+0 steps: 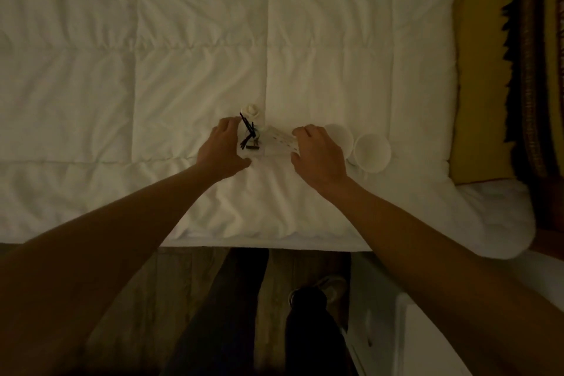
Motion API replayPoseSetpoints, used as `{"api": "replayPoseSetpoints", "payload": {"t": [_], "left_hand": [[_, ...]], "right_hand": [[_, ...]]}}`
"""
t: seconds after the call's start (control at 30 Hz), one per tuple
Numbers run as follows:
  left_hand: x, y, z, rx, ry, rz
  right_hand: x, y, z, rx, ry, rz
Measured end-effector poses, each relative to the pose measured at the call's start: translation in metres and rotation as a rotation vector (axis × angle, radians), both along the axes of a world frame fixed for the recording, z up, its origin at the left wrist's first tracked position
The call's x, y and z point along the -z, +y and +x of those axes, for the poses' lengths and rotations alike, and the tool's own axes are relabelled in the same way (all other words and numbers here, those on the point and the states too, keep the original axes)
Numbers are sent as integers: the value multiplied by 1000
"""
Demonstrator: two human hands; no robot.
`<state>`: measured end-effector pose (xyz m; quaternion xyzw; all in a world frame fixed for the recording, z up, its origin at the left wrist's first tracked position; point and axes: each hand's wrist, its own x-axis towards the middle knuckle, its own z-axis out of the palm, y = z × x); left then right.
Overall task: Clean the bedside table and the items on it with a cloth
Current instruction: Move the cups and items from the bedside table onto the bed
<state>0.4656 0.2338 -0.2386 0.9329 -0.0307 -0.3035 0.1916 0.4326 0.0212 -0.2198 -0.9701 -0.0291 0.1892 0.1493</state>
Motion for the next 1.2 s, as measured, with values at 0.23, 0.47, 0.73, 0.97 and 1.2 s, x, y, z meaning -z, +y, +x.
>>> {"api": "replayPoseSetpoints", "payload": {"t": [0.23, 0.47, 0.73, 0.97, 1.2], "left_hand": [[-27, -13, -28, -45, -32, -2], [-72, -41, -72, -59, -169, 90], [-121, -105, -81, 166, -354, 23], [-165, -169, -110, 287, -380, -89], [-222, -209, -125, 507, -427, -94]], "right_hand": [[-29, -24, -30, 103, -30, 59], [-74, -62, -71, 171, -92, 34], [-114, -110, -116, 268, -185, 21], [-160, -157, -169, 290, -184, -48], [-221, -198, -198, 343, -213, -133]]}}
